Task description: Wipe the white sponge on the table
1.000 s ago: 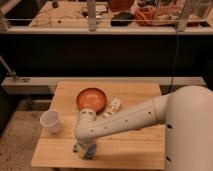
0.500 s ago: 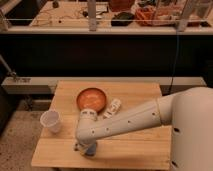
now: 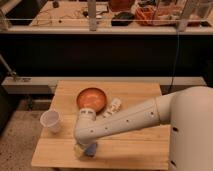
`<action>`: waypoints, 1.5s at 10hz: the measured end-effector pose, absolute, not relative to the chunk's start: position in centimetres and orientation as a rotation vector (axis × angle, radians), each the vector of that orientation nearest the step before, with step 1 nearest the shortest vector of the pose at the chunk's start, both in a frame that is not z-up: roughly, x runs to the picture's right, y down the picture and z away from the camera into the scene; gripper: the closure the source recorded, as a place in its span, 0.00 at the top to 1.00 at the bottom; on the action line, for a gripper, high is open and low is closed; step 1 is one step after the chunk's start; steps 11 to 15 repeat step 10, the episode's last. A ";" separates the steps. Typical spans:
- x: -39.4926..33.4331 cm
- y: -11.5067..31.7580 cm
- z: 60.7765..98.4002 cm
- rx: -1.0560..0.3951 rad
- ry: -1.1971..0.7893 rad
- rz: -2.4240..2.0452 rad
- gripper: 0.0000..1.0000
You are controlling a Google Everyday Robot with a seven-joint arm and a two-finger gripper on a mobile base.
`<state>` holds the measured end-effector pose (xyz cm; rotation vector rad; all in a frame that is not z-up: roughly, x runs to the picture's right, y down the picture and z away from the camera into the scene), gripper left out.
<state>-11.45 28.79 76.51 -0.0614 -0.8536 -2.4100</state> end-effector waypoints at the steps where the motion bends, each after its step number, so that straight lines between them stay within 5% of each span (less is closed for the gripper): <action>1: -11.5 28.9 76.6 -0.063 -0.858 -2.410 0.71; 4: -12.0 28.8 76.5 -0.062 -0.851 -2.405 0.42; 15: -11.9 28.2 76.5 -0.051 -0.826 -2.364 0.41</action>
